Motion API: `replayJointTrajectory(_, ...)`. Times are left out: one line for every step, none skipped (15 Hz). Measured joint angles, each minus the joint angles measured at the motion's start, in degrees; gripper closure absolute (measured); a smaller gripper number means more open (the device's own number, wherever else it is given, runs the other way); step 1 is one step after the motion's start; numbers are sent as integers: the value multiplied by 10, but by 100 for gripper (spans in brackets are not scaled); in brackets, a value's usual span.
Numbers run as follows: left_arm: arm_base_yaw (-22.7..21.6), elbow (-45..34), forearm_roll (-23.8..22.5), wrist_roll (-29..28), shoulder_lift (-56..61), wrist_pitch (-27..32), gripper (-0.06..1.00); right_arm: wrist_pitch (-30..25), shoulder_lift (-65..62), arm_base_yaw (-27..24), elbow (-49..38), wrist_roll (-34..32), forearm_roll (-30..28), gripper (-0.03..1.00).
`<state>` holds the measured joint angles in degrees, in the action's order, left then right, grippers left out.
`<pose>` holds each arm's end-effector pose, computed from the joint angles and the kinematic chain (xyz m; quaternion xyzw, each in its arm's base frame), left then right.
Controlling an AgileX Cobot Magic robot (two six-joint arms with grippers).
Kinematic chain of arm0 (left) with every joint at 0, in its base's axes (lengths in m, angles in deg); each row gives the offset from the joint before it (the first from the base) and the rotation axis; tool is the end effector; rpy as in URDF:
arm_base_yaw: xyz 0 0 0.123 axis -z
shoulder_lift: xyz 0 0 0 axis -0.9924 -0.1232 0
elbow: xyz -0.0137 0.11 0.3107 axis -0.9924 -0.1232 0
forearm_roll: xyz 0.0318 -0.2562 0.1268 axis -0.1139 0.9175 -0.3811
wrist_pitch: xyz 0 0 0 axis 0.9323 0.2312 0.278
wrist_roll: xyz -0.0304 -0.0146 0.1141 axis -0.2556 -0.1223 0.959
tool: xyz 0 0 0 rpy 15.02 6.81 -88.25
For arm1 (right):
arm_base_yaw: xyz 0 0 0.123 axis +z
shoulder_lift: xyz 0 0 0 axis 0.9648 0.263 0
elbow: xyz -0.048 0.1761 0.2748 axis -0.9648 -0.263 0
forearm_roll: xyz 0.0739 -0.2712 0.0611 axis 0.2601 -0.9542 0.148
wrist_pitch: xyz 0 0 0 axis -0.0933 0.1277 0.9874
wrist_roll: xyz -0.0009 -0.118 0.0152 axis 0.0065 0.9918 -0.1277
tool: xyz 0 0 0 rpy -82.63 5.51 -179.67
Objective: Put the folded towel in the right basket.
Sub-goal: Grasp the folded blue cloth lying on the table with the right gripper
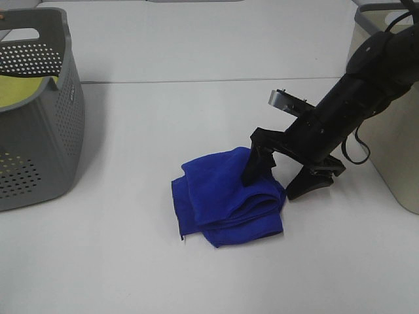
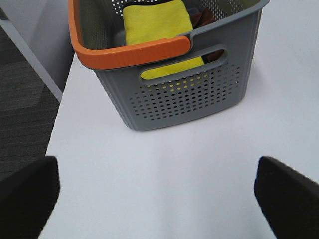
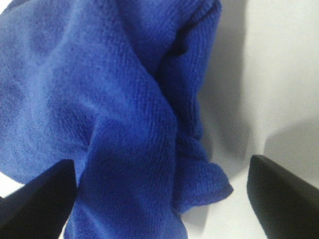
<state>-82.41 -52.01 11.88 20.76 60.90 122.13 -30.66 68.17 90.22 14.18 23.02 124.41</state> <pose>0.0154 0.0098 0.2879 0.0575 0.8519 0.0793 0.5144 0.3822 0.1602 0.0968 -0.0966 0.9684 0.2299 0.0011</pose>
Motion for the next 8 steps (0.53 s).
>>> replayJointTrajectory(0,0,0,0,0,0,-4,0,5,0,0,-1,8,8)
replayJointTrajectory(0,0,0,0,0,0,-4,0,10,0,0,-1,21,8)
replayJointTrajectory(0,0,0,0,0,0,-4,2,15,5,0,-1,32,8)
replayJointTrajectory(0,0,0,0,0,0,-4,5,19,13,0,-3,36,8)
replayJointTrajectory(0,0,0,0,0,0,-4,11,23,28,3,-5,40,8)
replayJointTrajectory(0,0,0,0,0,0,-4,17,26,47,5,-7,42,8)
replayJointTrajectory(0,0,0,0,0,0,-4,21,29,64,6,-13,46,8)
replayJointTrajectory(0,0,0,0,0,0,-4,28,33,79,7,-21,48,11)
